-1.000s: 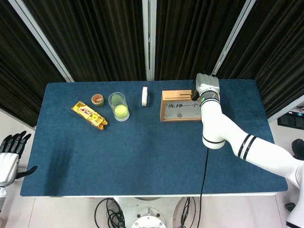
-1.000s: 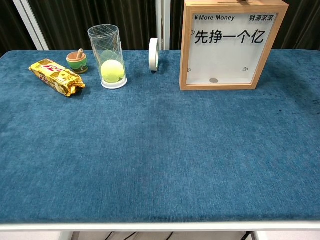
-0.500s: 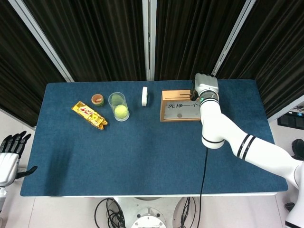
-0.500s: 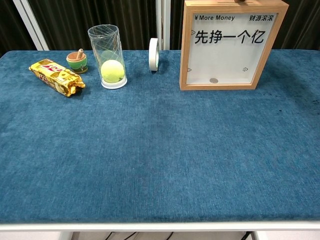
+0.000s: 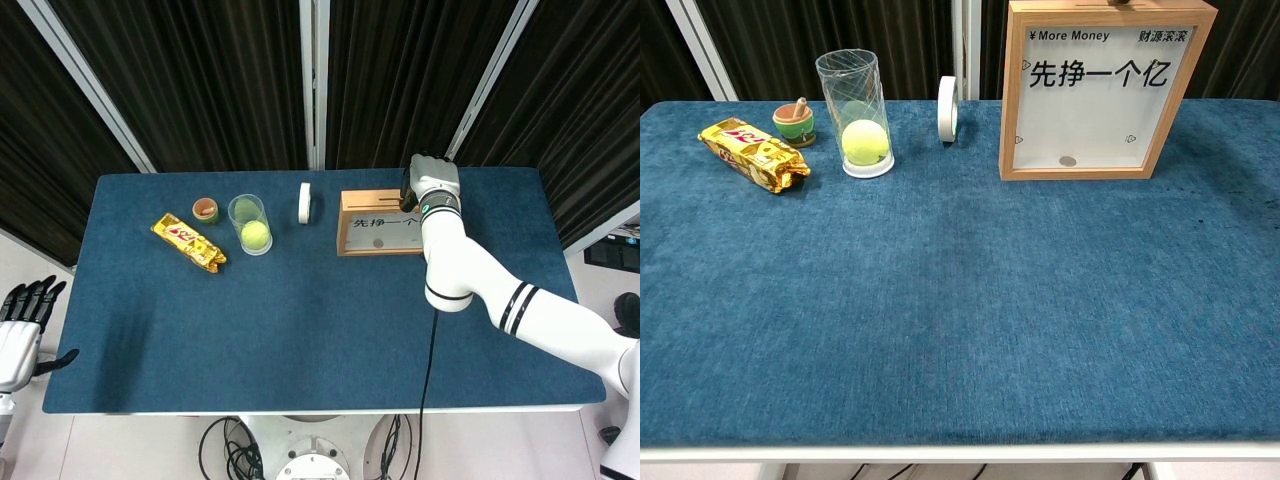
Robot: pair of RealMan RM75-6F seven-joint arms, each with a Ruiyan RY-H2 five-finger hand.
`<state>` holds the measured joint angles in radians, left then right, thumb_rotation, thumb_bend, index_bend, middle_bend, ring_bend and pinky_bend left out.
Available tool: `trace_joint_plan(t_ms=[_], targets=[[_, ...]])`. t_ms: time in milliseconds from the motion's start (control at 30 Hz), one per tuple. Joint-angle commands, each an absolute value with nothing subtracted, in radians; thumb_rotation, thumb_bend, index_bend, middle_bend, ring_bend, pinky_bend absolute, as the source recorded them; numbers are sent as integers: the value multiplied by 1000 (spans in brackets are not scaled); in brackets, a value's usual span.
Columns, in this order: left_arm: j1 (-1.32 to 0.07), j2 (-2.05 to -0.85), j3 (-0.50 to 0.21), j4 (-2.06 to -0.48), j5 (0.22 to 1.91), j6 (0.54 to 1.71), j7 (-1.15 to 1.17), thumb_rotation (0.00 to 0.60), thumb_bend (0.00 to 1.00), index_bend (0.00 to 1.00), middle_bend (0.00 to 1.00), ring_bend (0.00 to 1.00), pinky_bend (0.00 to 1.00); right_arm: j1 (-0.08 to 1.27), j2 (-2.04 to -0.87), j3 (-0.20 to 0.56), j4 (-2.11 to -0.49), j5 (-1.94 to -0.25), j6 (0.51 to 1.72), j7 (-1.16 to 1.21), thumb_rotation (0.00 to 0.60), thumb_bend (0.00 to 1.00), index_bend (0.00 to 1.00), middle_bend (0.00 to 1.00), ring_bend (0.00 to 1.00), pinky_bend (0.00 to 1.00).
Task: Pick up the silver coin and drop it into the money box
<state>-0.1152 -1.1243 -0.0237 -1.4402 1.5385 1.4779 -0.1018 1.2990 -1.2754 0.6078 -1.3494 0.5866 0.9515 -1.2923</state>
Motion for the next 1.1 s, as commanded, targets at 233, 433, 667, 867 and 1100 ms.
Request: trace_joint_plan(t_ms=[233,433,667,867,1100], targets=[[-114,-1125,-25,-1437,1534,1478,-101,600,124,50,0,0,0,1297,-1277,609,-1348,592,944,-1304,600,368,416,2,0,0],[-114,-1123,-27,-1437,1535,1482,-104,600,123,50,0,0,0,1285,-1259,624,-1371,585,928,-1289,600,369,363,0,0,0],[-111,-1119,-30,-1438,1532,1488,-110,600,124,50,0,0,0,1194,-1123,665,-1563,499,867,-1199,600,369,363,1,0,0],[-103,-1117,-36,-1438,1522,1500,-118,600,124,50,0,0,0,856,-911,689,-2002,-46,909,-915,600,354,348,21,0,0],[-102,-1119,-39,-1448,1519,1503,-99,600,124,50,0,0,0,344,-1036,311,-2063,-1191,1370,-615,600,327,110,0,0,0]])
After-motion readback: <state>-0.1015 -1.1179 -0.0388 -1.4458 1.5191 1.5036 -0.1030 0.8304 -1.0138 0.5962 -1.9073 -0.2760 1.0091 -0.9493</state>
